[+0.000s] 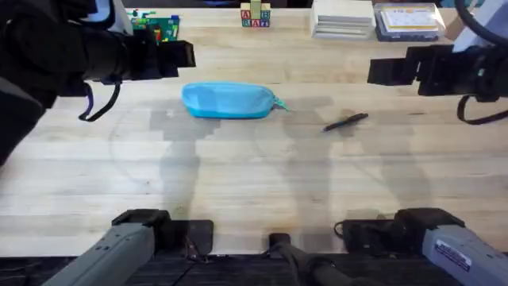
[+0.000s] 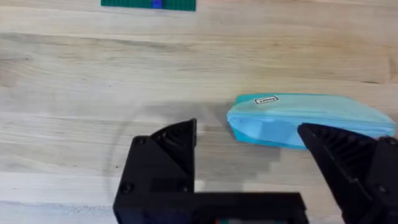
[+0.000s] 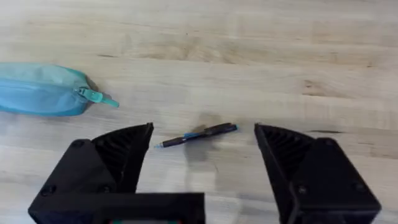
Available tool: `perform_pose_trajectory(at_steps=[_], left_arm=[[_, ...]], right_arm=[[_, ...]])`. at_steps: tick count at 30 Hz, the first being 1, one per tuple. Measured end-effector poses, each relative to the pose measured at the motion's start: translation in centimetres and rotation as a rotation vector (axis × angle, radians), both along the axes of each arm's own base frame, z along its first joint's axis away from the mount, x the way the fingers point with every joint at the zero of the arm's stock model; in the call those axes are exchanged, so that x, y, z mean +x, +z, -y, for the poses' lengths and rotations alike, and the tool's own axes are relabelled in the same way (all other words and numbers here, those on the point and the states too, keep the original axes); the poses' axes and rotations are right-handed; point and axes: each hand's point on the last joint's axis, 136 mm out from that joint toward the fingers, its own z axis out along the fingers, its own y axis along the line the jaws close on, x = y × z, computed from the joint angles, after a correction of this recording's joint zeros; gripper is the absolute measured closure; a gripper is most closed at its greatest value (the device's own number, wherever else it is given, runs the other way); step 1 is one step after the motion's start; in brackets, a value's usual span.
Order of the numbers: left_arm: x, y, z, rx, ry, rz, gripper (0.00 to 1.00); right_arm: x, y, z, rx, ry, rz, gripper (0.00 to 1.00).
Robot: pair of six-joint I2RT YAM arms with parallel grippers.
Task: Unzip the bag, pick up the pens from the table one at a time and place them inside, then zip the bag closed.
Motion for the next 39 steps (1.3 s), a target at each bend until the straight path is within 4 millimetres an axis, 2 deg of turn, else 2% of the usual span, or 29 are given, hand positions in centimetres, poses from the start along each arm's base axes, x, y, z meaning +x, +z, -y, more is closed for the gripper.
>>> perform_pose_trajectory(at_steps=[10, 20, 22, 23, 30, 34, 39], left_arm=[[-0.9, -1.0, 0.0, 0.0, 0.0, -0.059, 0.007], [-1.0, -1.1, 0.0, 0.005, -0.006, -0.062, 0.007], [-1.0, -1.1, 0.2, 0.027, -0.05, -0.065, 0.009], [-1.4, -1.3, 0.5, 0.048, -0.143, -0.079, 0.009], [-2.1, -1.2, -0.5, 0.02, -0.34, -0.053, 0.009], [-2.6, -1.1, -0.4, -0.013, -0.473, -0.014, 0.01], [-1.6, -1.2, -0.3, -0.048, -0.593, 0.057, 0.008]], right_arm=[[-0.4, -0.4, 0.0, 0.001, 0.001, -0.023, 0.005], [-0.7, -0.7, 0.0, 0.002, 0.002, -0.04, 0.004], [-0.7, -0.7, 0.0, 0.002, 0.002, -0.041, 0.004], [-0.7, -0.7, 0.0, 0.002, 0.002, -0.04, 0.004], [-0.7, -0.7, 0.0, 0.002, 0.002, -0.04, 0.004], [-0.7, -0.7, 0.0, 0.003, 0.001, -0.041, 0.004], [-0.7, -0.7, 0.0, 0.004, 0.0, -0.041, 0.004]])
